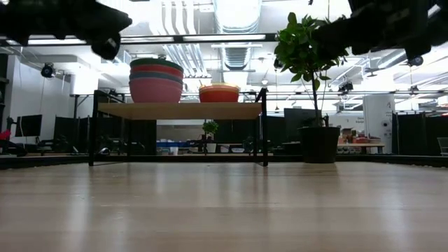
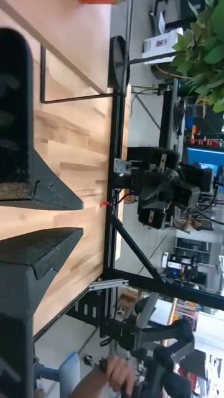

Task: Place and stack bowls onto a shelf
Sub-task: Return to Home Position

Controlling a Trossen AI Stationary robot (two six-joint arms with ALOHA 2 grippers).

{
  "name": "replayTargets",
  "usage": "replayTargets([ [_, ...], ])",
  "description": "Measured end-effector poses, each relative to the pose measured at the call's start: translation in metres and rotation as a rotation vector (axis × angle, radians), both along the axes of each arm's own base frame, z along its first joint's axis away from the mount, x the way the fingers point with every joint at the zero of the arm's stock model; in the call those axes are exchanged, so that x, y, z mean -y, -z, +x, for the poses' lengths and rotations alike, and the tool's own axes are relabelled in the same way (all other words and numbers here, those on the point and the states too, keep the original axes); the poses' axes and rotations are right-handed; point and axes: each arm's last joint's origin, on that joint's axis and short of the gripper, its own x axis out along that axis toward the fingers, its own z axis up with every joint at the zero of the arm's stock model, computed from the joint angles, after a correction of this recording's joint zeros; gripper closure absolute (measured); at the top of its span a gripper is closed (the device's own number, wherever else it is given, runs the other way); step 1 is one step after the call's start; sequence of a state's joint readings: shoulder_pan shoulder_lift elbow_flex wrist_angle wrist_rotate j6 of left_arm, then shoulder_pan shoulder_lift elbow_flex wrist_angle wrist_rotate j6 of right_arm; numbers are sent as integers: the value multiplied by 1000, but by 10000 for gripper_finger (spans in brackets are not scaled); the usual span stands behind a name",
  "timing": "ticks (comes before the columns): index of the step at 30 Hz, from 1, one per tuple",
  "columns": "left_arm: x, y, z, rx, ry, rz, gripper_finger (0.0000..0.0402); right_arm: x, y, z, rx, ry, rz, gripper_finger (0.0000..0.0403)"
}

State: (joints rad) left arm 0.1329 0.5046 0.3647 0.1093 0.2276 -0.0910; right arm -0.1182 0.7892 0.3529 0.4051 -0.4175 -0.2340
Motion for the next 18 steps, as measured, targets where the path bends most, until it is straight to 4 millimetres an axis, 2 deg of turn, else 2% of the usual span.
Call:
replayTargets([
  [8, 3, 28, -21, 66, 1, 1, 364, 16, 13, -16, 30, 71, 45, 330],
  [18, 5, 48, -35, 152, 3, -3, 364, 25, 26, -37, 96, 85, 82, 330],
])
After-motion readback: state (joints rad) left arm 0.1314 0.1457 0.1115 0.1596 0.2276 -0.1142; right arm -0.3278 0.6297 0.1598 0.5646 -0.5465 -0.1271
